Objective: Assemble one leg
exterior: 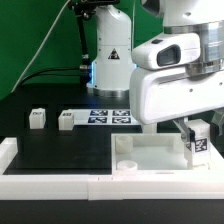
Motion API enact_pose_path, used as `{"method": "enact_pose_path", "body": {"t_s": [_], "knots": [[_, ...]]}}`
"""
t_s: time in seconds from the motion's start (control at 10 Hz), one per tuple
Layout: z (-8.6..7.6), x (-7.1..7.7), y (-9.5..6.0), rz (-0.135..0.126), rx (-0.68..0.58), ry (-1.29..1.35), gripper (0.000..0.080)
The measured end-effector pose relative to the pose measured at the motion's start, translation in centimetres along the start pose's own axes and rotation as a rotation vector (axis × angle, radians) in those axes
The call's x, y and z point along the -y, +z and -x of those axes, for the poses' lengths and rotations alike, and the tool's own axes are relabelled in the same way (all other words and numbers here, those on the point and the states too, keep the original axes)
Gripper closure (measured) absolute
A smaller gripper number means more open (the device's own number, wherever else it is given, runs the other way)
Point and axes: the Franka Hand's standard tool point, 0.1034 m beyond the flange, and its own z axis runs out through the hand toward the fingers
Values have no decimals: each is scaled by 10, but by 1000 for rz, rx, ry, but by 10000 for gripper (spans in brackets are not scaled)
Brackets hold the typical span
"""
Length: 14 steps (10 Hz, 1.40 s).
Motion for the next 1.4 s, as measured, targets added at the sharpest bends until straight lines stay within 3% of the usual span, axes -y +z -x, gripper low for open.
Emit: {"method": "enact_pose_path", "body": {"t_s": [0.3,0.9,1.1,1.2,1.3,1.4], "knots": [[0,0,1,-2,-3,129,506],[7,-8,3,25,-19,1043,506],[6,-7,3,36,-29,1236,506],[6,-8,2,28,-28,1268,506],[6,-6,3,21,-26,1302,429],[6,-6,3,22,-25,1270,429]]}}
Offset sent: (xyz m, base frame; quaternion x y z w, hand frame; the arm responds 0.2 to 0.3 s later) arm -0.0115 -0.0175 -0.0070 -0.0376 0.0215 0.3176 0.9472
